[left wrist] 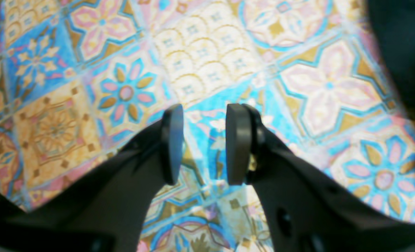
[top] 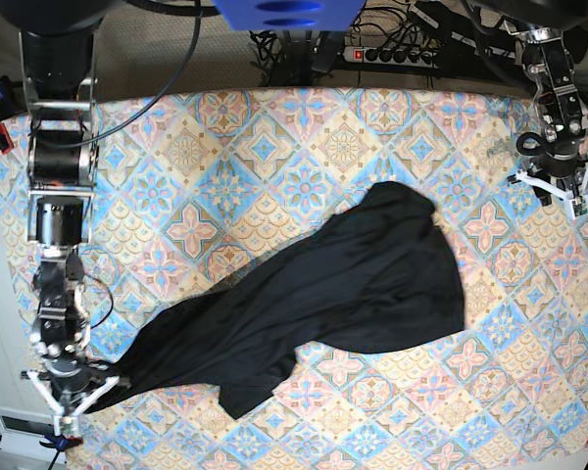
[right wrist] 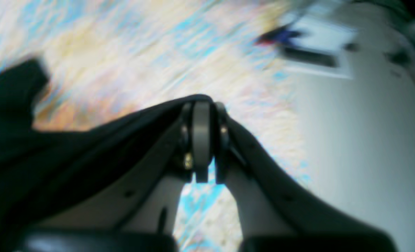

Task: Layout the t-shirt on the table in an organized manner, then fold the t-shirt properly
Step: 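Grasp the shirt's other side with the right gripper and pull outward, then lift and shake the shirt with both grippers, spreading it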

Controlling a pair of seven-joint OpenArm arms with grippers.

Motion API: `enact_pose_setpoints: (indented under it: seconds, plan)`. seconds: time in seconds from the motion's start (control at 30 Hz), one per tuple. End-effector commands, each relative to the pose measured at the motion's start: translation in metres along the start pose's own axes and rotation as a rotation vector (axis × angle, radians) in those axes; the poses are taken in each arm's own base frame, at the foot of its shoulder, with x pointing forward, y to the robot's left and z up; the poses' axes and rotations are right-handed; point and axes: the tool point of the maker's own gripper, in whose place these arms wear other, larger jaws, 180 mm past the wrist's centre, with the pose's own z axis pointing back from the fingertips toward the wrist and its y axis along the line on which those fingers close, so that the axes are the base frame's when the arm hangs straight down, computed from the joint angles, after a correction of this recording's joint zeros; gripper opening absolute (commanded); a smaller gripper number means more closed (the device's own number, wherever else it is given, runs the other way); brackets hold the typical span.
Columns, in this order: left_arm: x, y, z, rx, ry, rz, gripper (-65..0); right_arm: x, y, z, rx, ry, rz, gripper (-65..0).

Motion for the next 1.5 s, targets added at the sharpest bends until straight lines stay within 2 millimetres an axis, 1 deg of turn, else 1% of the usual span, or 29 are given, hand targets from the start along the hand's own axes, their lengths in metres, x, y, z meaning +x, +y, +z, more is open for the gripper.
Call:
enact_pose_setpoints:
  seconds: [0.0,0.13,0.17,0.2,0.27,0.33,0.4,0.47,0.5,0.53,0.57,0.6,0.7,0.77,0.87,0.93,1.07,1.1,1.13,1.2,1.23,1.27,1.33,1.37,1.4,1.43,1.47]
  plan:
    - [0.015,0.002,0.002,0.003,-0.047,-0.018,-44.3,0.02,-0.016,0.0,-0.032,-0.039,-0.02,-63.0]
    - [0.009,-0.021,-0.001,-0.051,-0.029,-0.058,-44.2,0.0,-0.012,-0.002,-0.026,0.042,-0.005,-51.7]
    - [0.009,-0.03,-0.002,-0.07,-0.029,-0.067,-44.2,-0.005,-0.011,-0.002,-0.024,0.067,-0.001,-48.6]
    - [0.013,-0.041,-0.004,-0.092,-0.035,-0.074,-44.2,-0.009,-0.011,-0.001,-0.024,0.085,0.0,-46.0]
    - [0.024,-0.06,-0.007,-0.131,-0.056,-0.086,-44.2,-0.026,-0.007,0.002,-0.017,0.111,0.009,-43.3]
    - [0.038,-0.078,-0.009,-0.167,-0.085,-0.092,-44.2,-0.038,0.003,0.011,0.0,0.097,0.031,-43.5]
    - [0.056,-0.101,-0.013,-0.211,-0.12,-0.098,-44.2,-0.05,0.014,0.023,0.023,0.08,0.055,-44.1]
    - [0.07,-0.119,-0.02,-0.243,-0.134,-0.106,-44.2,-0.059,0.025,0.035,0.044,0.064,0.078,-44.4]
    - [0.076,-0.128,-0.027,-0.256,-0.133,-0.106,-44.2,-0.06,0.031,0.042,0.057,0.049,0.088,-44.3]
    - [0.08,-0.138,-0.036,-0.268,-0.122,-0.106,-44.2,-0.066,0.038,0.051,0.072,0.039,0.1,-44.3]
    - [0.082,-0.151,-0.045,-0.286,-0.106,-0.1,-44.2,-0.077,0.044,0.058,0.086,0.044,0.111,-44.3]
    - [0.085,-0.16,-0.053,-0.293,-0.09,-0.09,-44.2,-0.083,0.049,0.065,0.098,0.043,0.119,-44.3]
    - [0.088,-0.179,-0.071,-0.312,-0.048,-0.06,-44.2,-0.107,0.059,0.082,0.124,0.081,0.138,-44.2]
    - [0.086,-0.202,-0.08,-0.34,-0.011,-0.043,-44.2,-0.118,0.066,0.093,0.143,0.088,0.147,-44.2]
    - [0.079,-0.235,-0.086,-0.384,0.039,-0.024,-44.1,-0.132,0.074,0.107,0.166,0.098,0.159,-44.2]
    - [0.07,-0.256,-0.087,-0.421,0.079,-0.019,-43.6,-0.135,0.082,0.114,0.183,0.093,0.153,-44.3]
    - [0.047,-0.295,-0.088,-0.552,0.179,0.009,-42.4,-0.137,0.099,0.125,0.214,0.084,0.129,-44.2]
    - [0.04,-0.299,-0.089,-0.564,0.205,0.011,-42.5,-0.136,0.1,0.126,0.217,0.081,0.127,-44.2]
    - [0.033,-0.3,-0.091,-0.567,0.229,0.012,-42.5,-0.139,0.102,0.127,0.22,0.087,0.125,-44.2]
    - [0.026,-0.304,-0.094,-0.57,0.263,-0.001,-42.6,-0.141,0.102,0.128,0.221,0.091,0.124,-44.3]
    - [0.022,-0.308,-0.093,-0.583,0.27,-0.022,-43.4,-0.141,0.101,0.127,0.218,0.091,0.122,-44.3]
    - [0.021,-0.312,-0.09,-0.605,0.269,-0.039,-45.7,-0.14,0.098,0.127,0.21,0.09,0.117,-44.3]
    - [0.027,-0.316,-0.089,-0.628,0.248,-0.046,-56.1,-0.14,0.096,0.127,0.206,0.09,0.115,-44.3]
    - [0.034,-0.313,-0.091,-0.624,0.222,-0.032,-62.8,-0.141,0.097,0.127,0.208,0.092,0.114,-44.3]
    - [0.048,-0.312,-0.093,-0.616,0.191,-0.013,-65.0,-0.141,0.097,0.126,0.209,0.093,0.115,-44.3]
    - [0.059,-0.308,-0.096,-0.608,0.17,0.007,-65.0,-0.141,0.097,0.126,0.209,0.093,0.115,-44.3]
    - [0.068,-0.3,-0.099,-0.595,0.155,0.024,-63.9,-0.141,0.097,0.126,0.209,0.093,0.115,-44.3]
